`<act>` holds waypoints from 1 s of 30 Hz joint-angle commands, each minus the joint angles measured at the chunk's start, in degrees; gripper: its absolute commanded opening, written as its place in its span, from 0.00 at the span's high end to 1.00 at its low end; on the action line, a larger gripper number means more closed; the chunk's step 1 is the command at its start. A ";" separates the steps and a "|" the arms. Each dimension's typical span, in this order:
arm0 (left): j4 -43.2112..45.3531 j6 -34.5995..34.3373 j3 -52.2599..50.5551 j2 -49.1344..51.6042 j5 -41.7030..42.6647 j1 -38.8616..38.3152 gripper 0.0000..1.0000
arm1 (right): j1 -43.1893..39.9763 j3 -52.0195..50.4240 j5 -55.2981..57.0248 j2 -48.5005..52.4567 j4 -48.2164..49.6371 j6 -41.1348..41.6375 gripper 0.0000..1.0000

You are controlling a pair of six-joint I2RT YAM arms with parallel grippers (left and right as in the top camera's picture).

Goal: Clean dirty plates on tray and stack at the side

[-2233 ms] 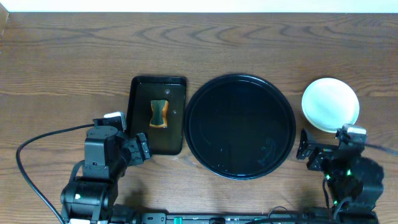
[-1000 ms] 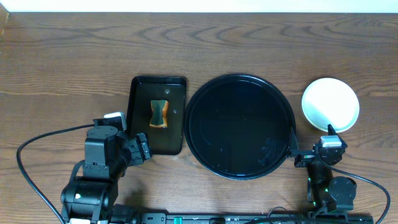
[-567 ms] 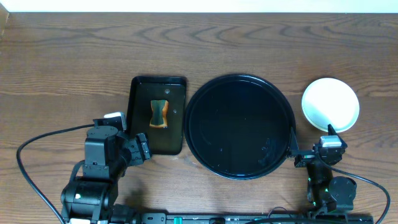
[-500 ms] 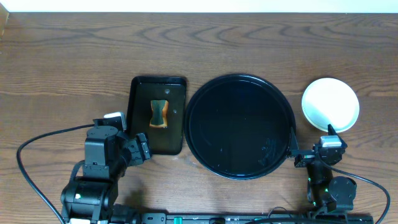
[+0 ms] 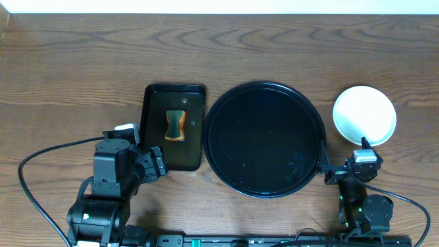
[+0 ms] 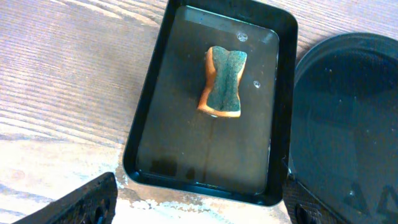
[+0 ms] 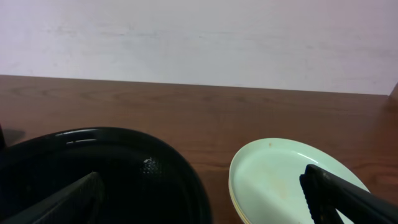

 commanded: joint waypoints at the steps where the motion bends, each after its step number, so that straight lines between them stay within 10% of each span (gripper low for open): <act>1: 0.04 0.90 -0.02 0.02 0.55 0.15 0.14 | 0.50 -0.09 0.44 -0.37 -0.26 -0.87 0.01; 11: -0.57 0.98 -5.66 -12.26 -0.15 0.74 0.14 | 0.50 -0.09 0.44 -0.37 -0.26 -0.87 0.01; 23: 28.15 1.46 -30.14 -35.76 -0.13 5.84 0.14 | 0.50 -0.09 0.44 -0.37 -0.24 -0.87 0.01; 30: 49.99 12.70 -40.13 -38.82 -0.11 5.84 0.14 | 0.50 -0.09 0.44 -0.37 -0.24 -0.87 0.01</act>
